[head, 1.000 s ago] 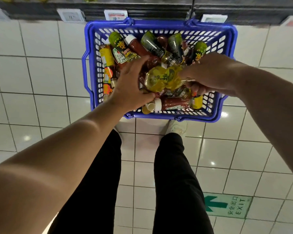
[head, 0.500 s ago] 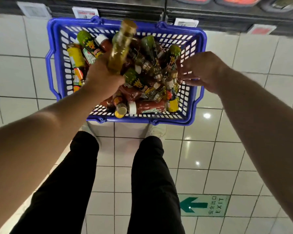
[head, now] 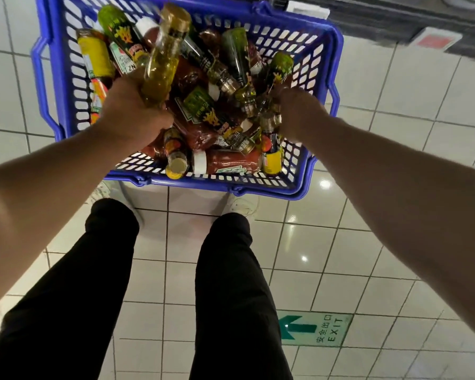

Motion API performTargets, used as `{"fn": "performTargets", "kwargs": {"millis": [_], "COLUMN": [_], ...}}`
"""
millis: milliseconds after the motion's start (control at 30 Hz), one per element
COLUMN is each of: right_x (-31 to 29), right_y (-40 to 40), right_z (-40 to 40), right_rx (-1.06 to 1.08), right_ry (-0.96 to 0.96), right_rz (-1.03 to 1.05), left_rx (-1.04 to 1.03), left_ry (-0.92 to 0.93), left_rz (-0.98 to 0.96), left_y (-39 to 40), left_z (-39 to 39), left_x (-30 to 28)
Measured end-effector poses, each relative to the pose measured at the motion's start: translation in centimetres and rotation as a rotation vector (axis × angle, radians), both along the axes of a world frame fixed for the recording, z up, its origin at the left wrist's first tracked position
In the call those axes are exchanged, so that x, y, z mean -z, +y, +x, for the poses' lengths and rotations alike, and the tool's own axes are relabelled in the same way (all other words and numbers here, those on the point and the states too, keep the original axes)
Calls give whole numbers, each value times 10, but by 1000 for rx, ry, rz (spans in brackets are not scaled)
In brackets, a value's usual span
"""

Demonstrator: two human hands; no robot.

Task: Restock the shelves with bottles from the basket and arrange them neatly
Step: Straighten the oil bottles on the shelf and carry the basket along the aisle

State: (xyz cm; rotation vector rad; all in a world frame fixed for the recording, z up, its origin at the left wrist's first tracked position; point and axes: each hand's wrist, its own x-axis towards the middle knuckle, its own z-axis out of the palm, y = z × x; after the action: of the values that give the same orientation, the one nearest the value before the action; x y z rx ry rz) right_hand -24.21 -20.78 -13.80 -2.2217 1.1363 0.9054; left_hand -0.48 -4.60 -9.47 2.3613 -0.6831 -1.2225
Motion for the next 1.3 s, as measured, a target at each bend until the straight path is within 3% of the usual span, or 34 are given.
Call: {"fn": "performTargets", "kwargs": {"millis": [133, 700, 1133, 1300], "right_x": [3, -39, -80, -125], "right_y": [-5, -14, -24, -23], "right_z": [6, -8, -19, -16], "right_rx": [-178, 224, 261, 259], "right_ry": [45, -149, -258, -304], "right_rz": [-55, -102, -204, -258], "left_rx": [-17, 50, 34, 36], "left_ry": [14, 109, 127, 340], "left_rz": [18, 57, 59, 7], "left_y": [-2, 0, 1, 2], "left_z": [-1, -22, -23, -20], "left_x": [3, 5, 5, -28]}}
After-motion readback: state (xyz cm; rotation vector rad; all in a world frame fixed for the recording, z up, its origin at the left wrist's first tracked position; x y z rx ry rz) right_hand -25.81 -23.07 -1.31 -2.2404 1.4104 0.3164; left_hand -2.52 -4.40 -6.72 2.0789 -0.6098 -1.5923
